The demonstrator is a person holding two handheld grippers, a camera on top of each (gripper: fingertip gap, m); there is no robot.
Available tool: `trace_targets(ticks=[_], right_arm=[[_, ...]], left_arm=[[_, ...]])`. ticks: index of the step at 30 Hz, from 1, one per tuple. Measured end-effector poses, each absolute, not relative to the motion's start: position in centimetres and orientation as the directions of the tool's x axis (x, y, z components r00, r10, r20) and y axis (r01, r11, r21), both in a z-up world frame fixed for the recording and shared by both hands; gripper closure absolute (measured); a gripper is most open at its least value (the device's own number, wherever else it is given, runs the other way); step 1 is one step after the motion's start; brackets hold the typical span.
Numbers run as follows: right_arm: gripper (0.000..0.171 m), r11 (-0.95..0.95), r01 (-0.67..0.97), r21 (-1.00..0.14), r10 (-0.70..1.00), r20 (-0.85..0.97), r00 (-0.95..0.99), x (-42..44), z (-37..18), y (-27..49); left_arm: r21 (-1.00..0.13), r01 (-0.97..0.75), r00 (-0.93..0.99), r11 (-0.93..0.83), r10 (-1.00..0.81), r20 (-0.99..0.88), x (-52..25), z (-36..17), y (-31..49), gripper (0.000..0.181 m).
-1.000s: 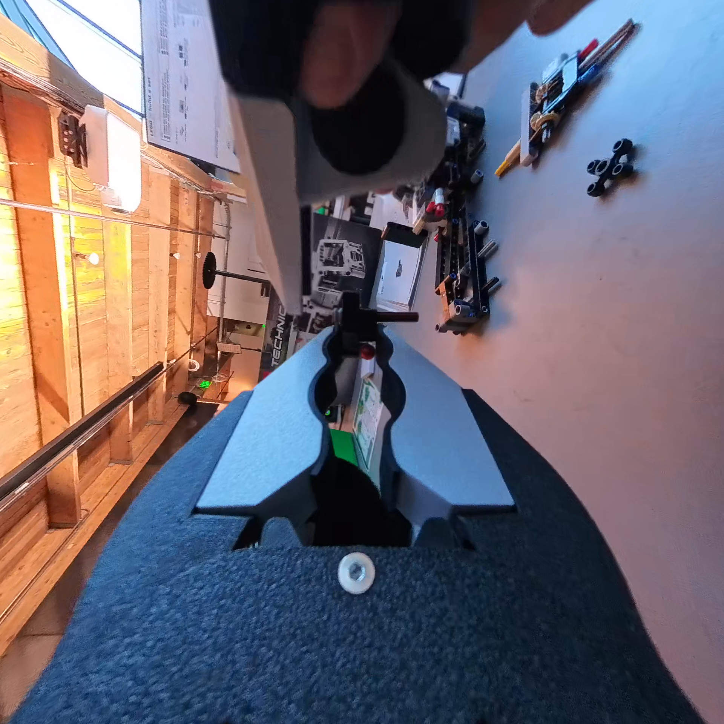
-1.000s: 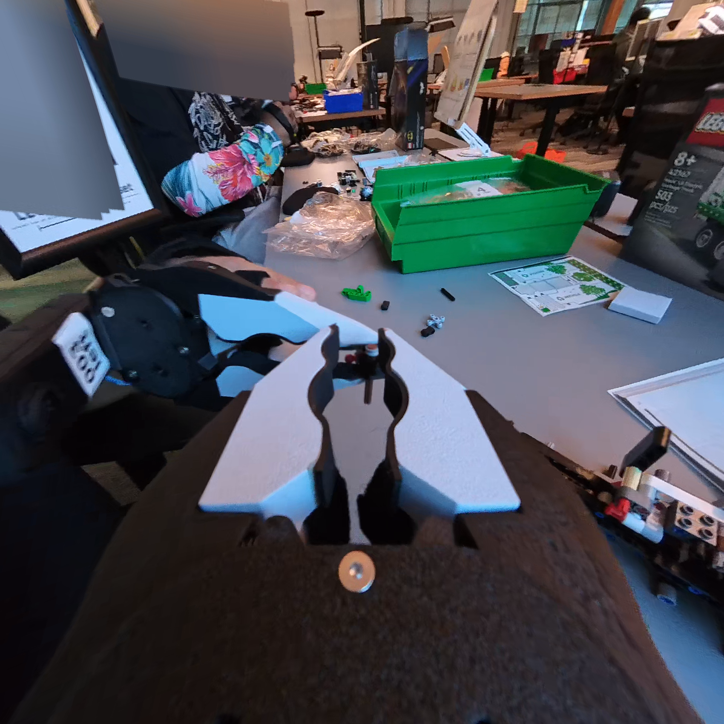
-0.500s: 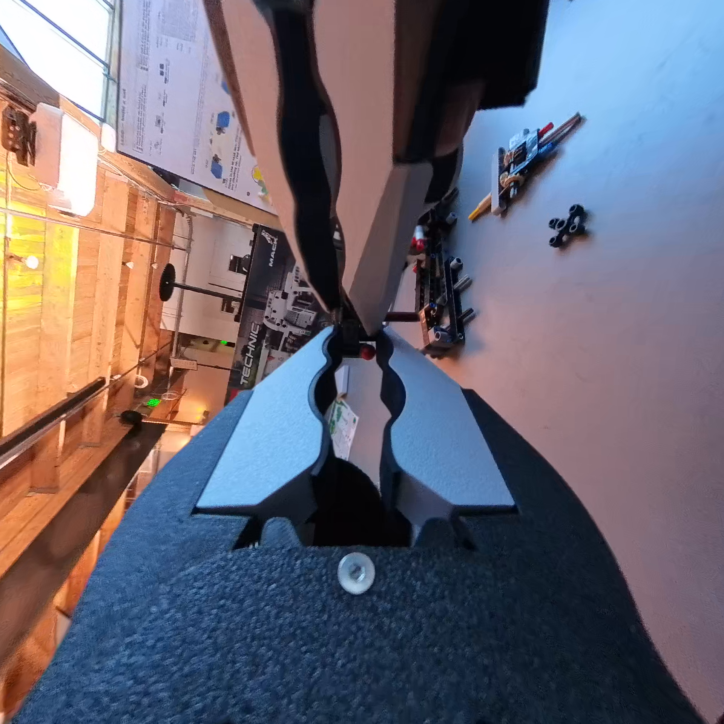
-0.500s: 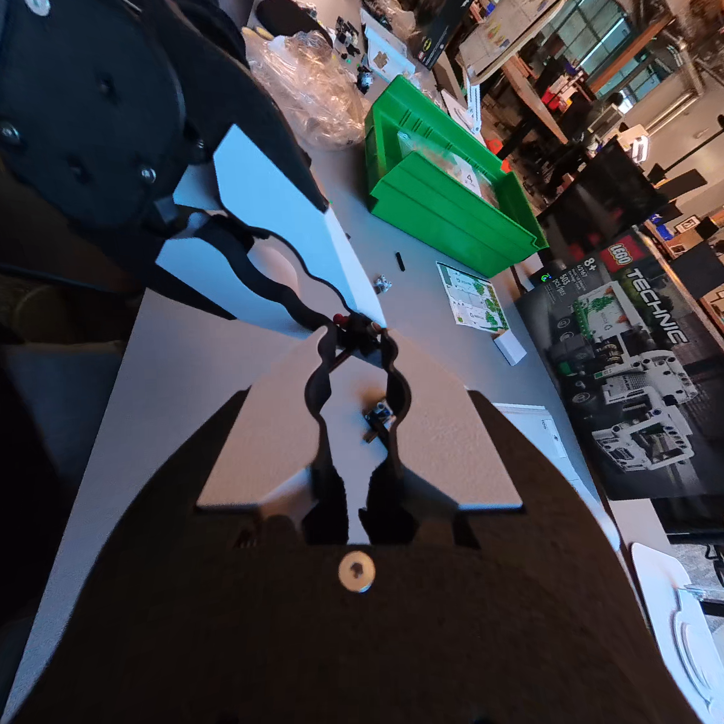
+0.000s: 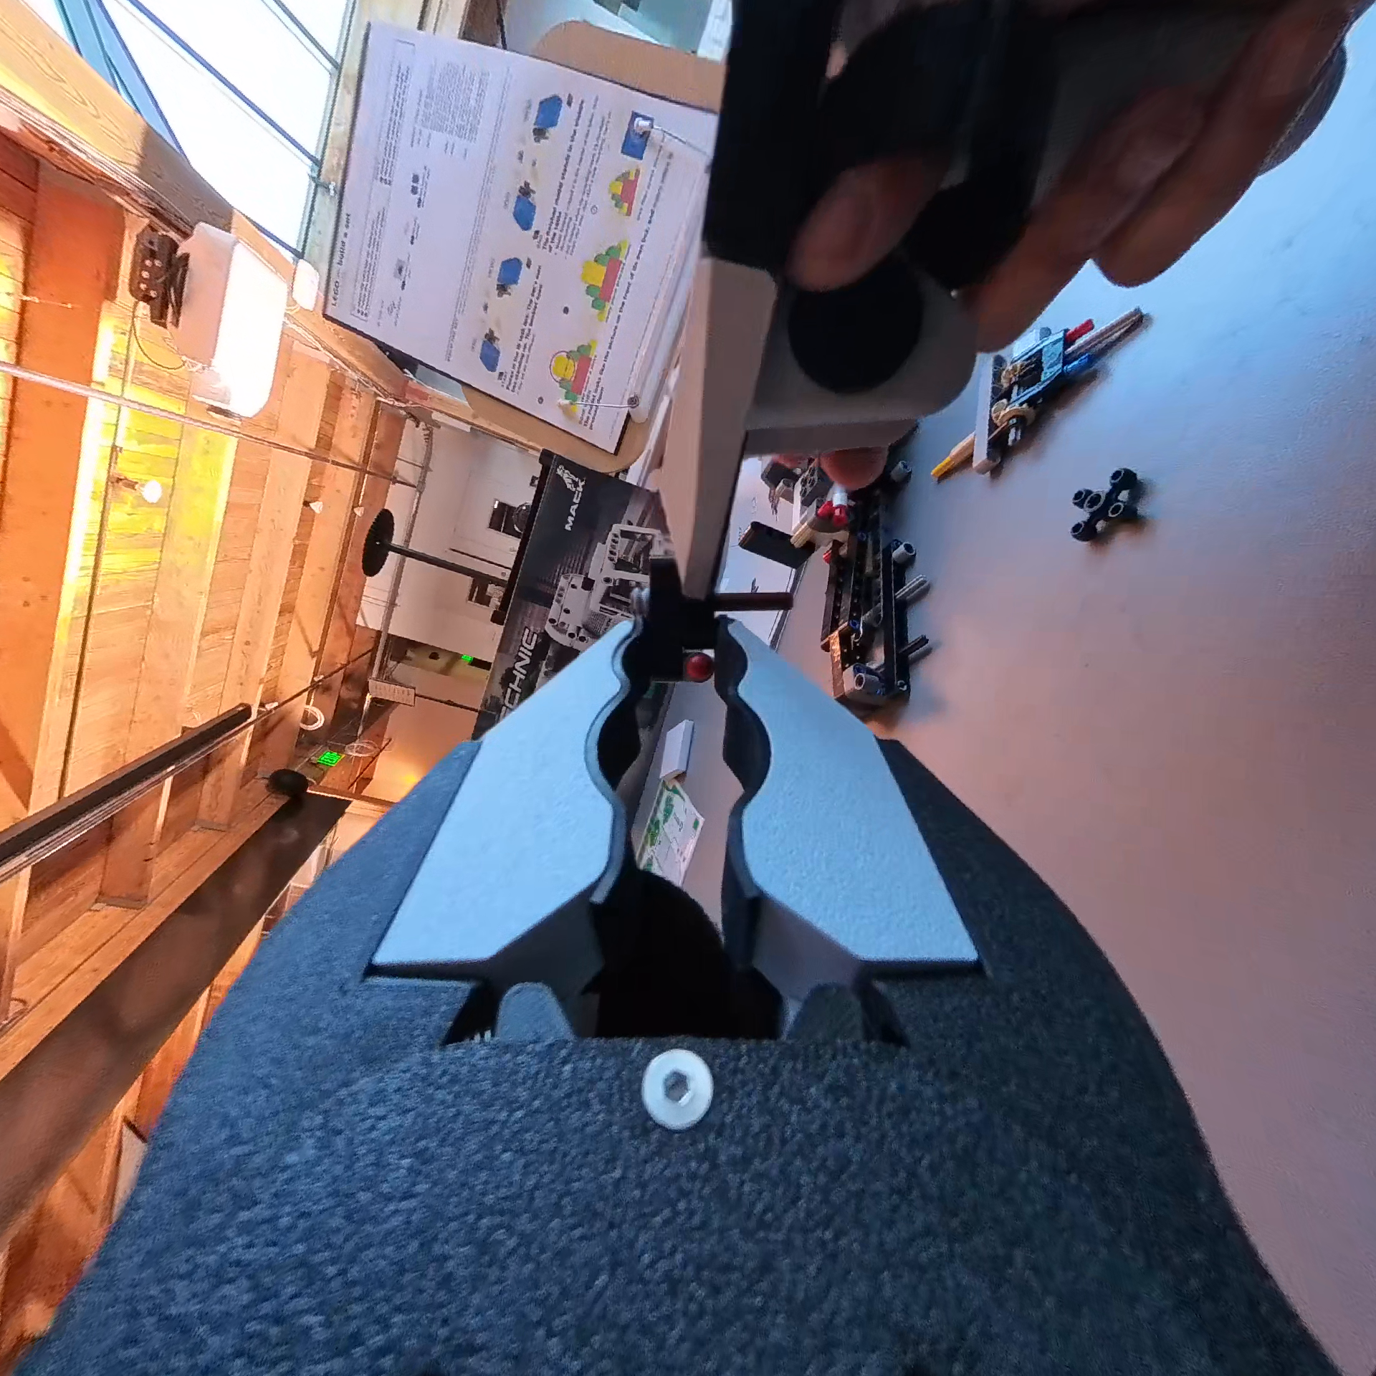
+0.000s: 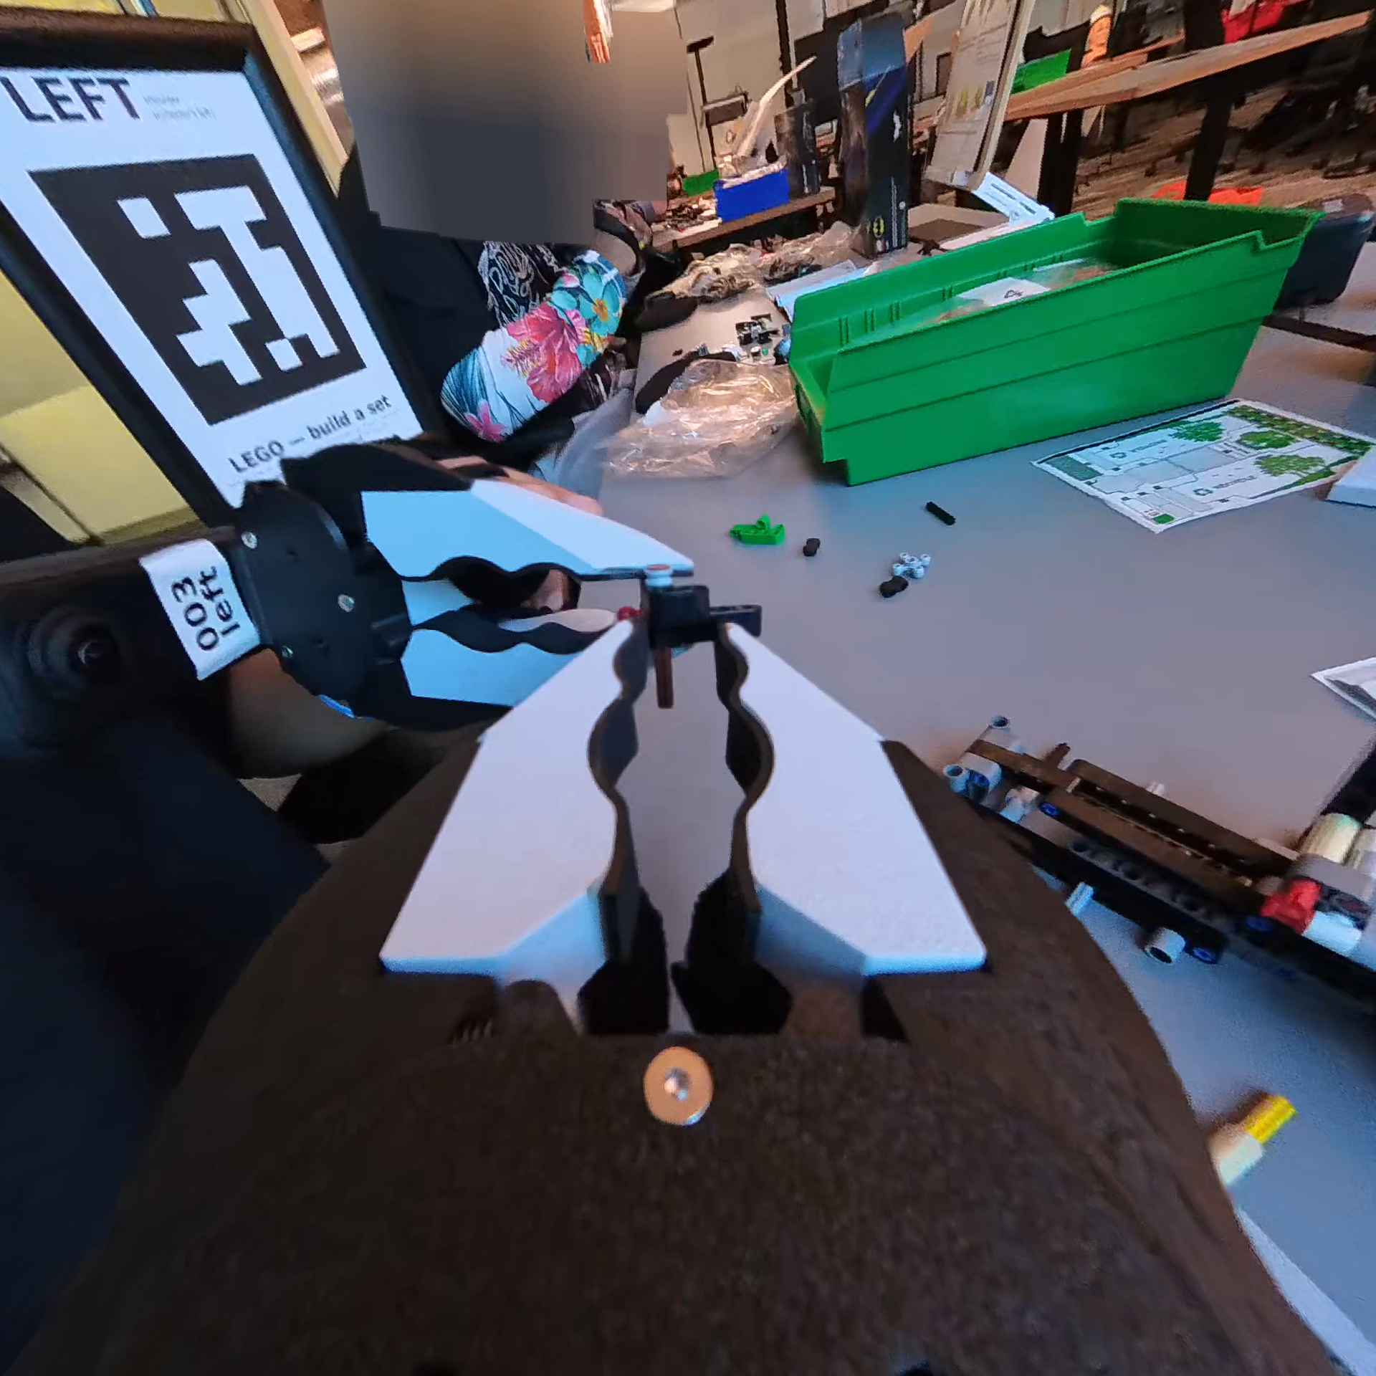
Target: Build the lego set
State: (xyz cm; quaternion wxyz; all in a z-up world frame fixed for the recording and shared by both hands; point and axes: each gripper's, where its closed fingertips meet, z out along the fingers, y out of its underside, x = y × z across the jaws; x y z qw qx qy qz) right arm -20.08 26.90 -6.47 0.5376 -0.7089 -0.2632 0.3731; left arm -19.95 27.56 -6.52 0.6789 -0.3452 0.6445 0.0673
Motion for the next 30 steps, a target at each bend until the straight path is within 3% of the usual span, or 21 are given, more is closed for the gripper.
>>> trace_targets(ticks=[4,8,13,17,30], right_arm=[[0.164,-0.258,-0.029,-0.966,0.783,-0.226,0.579,-20.3,-6.0,26.6],[0.140,-0.243,0.000,-0.970,0.780,-0.196,0.594,-20.5,-6.0,26.5],[0.136,-0.205,-0.005,-0.979,0.811,-0.173,0.559,-20.4,-5.1,26.2],[0.155,-0.178,0.014,-0.984,0.816,-0.140,0.561,-20.2,-4.9,26.0],[0.157,-0.284,0.038,-0.958,0.819,-0.222,0.529,-20.3,-5.9,26.0]], left_arm=[[-0.363,-0.541,0.161,0.759,-0.330,-0.930,-20.1,-6.2,27.5,0.167],[-0.362,-0.538,0.168,0.761,-0.324,-0.931,-20.1,-6.1,27.4,0.167],[-0.333,-0.501,0.178,0.799,-0.282,-0.943,-20.0,-5.5,26.4,0.167],[-0.315,-0.507,0.164,0.802,-0.269,-0.949,-19.9,-5.7,26.3,0.167],[-0.332,-0.513,0.130,0.791,-0.311,-0.942,-20.0,-6.4,26.4,0.160]])
